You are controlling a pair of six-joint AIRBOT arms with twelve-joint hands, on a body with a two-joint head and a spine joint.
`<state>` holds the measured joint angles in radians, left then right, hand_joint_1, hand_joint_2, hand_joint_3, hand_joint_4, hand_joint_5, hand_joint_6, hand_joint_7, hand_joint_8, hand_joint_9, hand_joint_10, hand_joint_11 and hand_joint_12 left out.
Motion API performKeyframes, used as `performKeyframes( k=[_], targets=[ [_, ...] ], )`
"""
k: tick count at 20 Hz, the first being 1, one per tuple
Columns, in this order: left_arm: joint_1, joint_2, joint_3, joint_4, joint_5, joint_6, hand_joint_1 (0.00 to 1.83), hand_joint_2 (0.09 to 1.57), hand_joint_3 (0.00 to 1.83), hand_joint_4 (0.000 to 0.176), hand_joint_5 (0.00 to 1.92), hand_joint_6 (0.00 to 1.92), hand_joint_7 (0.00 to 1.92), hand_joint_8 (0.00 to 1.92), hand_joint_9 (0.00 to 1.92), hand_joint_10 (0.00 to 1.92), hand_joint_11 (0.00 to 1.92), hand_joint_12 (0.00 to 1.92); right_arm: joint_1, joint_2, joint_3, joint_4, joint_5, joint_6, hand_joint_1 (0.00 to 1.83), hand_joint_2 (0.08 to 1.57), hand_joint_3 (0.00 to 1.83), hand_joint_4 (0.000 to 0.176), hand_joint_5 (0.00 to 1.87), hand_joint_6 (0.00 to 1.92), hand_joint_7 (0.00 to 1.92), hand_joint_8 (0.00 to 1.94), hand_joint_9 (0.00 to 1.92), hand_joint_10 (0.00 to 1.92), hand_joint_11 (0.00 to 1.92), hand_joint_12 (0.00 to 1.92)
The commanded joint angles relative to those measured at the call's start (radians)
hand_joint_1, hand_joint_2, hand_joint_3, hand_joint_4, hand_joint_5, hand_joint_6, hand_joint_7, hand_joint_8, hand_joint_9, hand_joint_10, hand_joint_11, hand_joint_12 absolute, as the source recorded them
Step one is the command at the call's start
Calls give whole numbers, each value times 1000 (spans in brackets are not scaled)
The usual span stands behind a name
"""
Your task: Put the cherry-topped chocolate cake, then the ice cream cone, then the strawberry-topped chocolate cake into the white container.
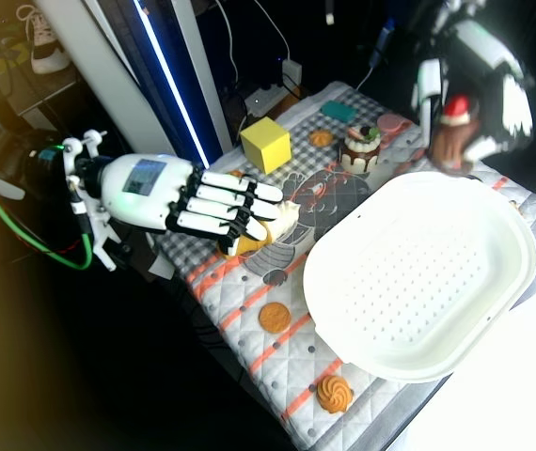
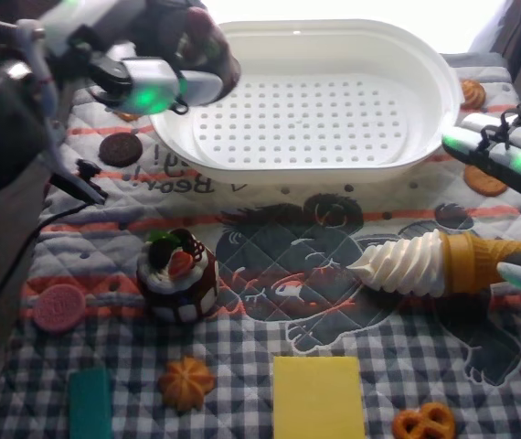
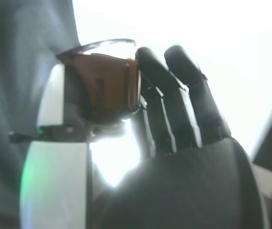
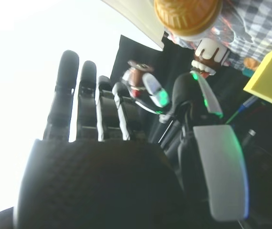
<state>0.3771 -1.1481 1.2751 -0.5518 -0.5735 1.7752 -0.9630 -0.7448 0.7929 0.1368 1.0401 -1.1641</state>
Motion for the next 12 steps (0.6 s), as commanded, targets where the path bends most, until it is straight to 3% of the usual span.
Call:
performKeyframes(
  k=[1, 2, 3, 4, 5, 6, 7, 8, 9, 10, 12],
  targets=[
    [-14, 1, 18, -3, -51, -6, 1200, 1223, 4, 0, 826, 1236, 713, 1408, 577, 1397, 405, 1820, 6, -2, 7, 2, 111, 4, 472, 1328, 0, 14, 0, 0, 42, 1, 0, 491, 0, 1492],
    [-23, -24, 51, -27, -16, 6, 1173, 1229, 2, 0, 846, 1236, 685, 1434, 519, 1390, 338, 1878, 6, -5, 9, 1, 111, 7, 468, 1323, 0, 13, 0, 0, 49, 3, 0, 486, 0, 1435],
    [-30, -47, 78, -63, 15, 50, 1154, 1250, 3, 0, 821, 1287, 635, 1489, 425, 1445, 286, 1912, 5, -9, 11, 1, 111, 9, 489, 1319, 0, 1, 0, 0, 70, 9, 0, 510, 0, 1376],
    [-32, -63, 88, -94, 30, 100, 1139, 1271, 4, 0, 789, 1338, 596, 1529, 357, 1454, 215, 1919, 5, -11, 13, 0, 111, 11, 469, 1324, 0, 0, 0, 0, 75, 9, 0, 552, 0, 1458],
    [-32, -71, 90, -113, 37, 143, 1124, 1280, 0, 6, 731, 1399, 630, 1498, 416, 1319, 228, 1858, 5, -13, 14, 0, 111, 13, 475, 1324, 0, 0, 0, 0, 78, 9, 0, 565, 0, 1475],
    [-31, -82, 91, -136, 42, 192, 1089, 1232, 0, 0, 495, 927, 507, 1106, 412, 1253, 237, 1827, 5, -13, 15, 0, 111, 15, 467, 1324, 0, 0, 0, 0, 80, 9, 0, 562, 0, 1462],
    [-30, -86, 93, -137, 46, 196, 1011, 1181, 0, 0, 301, 649, 291, 713, 165, 1105, 47, 1794, 5, -13, 15, 0, 111, 17, 492, 1329, 2, 0, 0, 0, 78, 7, 0, 559, 0, 1457],
    [-29, -88, 93, -138, 50, 196, 906, 1173, 0, 34, 188, 446, 185, 420, 32, 815, 9, 1546, 4, -13, 15, 0, 111, 17, 490, 1332, 3, 0, 0, 0, 78, 6, 0, 557, 0, 1458],
    [-28, -89, 93, -138, 50, 196, 790, 1128, 0, 85, 95, 197, 46, 152, 6, 187, 1, 744, 4, -13, 15, 0, 111, 18, 472, 1328, 1, 2, 0, 0, 74, 4, 0, 536, 0, 1462],
    [-26, -89, 92, -138, 50, 196, 717, 1094, 0, 123, 57, 94, 8, 30, 0, 37, 0, 148, 4, -13, 15, 0, 111, 18, 479, 1324, 0, 8, 0, 0, 65, 6, 0, 529, 0, 1551],
    [-24, -84, 84, -133, 40, 196, 686, 1051, 0, 150, 1, 3, 0, 0, 0, 1, 0, 5, 4, -13, 15, 0, 111, 20, 514, 1322, 0, 0, 0, 0, 66, 6, 0, 529, 0, 1594]
  ],
)
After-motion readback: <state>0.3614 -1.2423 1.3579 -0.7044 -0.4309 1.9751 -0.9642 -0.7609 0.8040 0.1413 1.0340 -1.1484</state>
